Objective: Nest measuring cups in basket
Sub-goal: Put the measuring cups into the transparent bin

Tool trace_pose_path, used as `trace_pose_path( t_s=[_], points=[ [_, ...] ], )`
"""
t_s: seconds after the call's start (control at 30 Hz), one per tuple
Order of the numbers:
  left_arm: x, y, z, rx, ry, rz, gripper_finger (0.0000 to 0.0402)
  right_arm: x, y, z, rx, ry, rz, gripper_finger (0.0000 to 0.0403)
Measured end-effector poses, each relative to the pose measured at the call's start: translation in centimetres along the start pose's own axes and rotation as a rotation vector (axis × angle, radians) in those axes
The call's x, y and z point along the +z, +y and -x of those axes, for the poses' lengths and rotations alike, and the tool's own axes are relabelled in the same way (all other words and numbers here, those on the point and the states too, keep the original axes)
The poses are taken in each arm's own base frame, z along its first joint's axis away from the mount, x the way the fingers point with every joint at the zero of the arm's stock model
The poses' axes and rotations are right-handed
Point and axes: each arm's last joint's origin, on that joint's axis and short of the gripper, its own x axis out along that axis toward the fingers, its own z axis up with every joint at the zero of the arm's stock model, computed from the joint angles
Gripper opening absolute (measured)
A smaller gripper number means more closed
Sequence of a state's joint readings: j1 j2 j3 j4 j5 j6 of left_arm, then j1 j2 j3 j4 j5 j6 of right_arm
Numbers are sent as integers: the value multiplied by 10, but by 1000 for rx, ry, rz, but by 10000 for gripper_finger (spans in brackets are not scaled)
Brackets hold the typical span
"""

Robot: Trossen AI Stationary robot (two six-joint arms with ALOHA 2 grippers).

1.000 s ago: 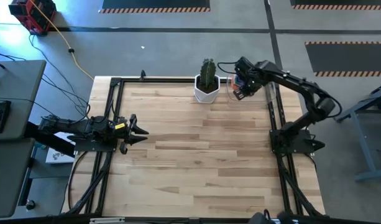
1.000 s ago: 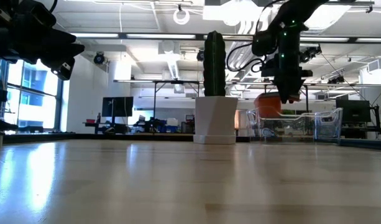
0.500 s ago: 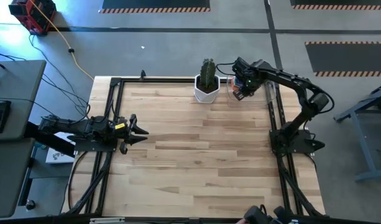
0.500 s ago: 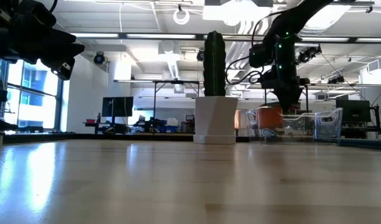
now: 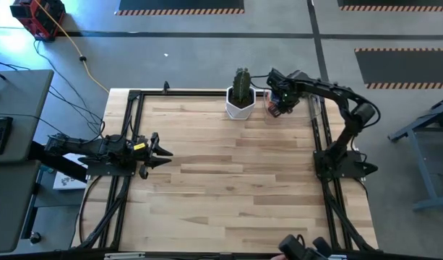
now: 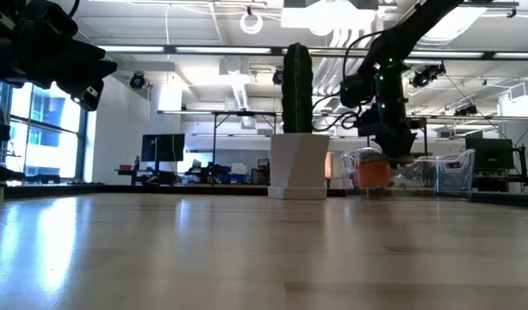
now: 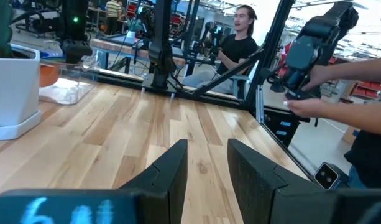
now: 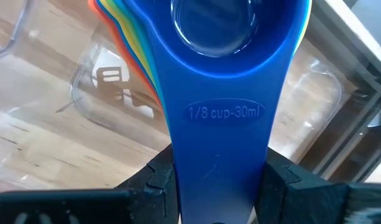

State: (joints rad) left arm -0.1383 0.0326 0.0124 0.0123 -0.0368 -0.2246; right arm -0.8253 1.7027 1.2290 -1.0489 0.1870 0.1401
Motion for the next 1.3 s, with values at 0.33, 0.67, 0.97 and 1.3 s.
trace_pose_path(
  t_s=[0.33, 0.67, 0.97, 1.3],
  points=[
    [0, 0, 0, 0, 0, 0, 103, 4, 4, -11, 30, 36, -11, 127],
    [0, 0, 0, 0, 0, 0, 103, 4, 4, -11, 29, 35, -39, 150],
    [0, 0, 0, 0, 0, 0, 103, 4, 3, -11, 28, 36, -57, 170],
    [0, 0, 0, 1, 0, 0, 103, 3, 3, -11, 26, 43, -60, 186]
  ],
)
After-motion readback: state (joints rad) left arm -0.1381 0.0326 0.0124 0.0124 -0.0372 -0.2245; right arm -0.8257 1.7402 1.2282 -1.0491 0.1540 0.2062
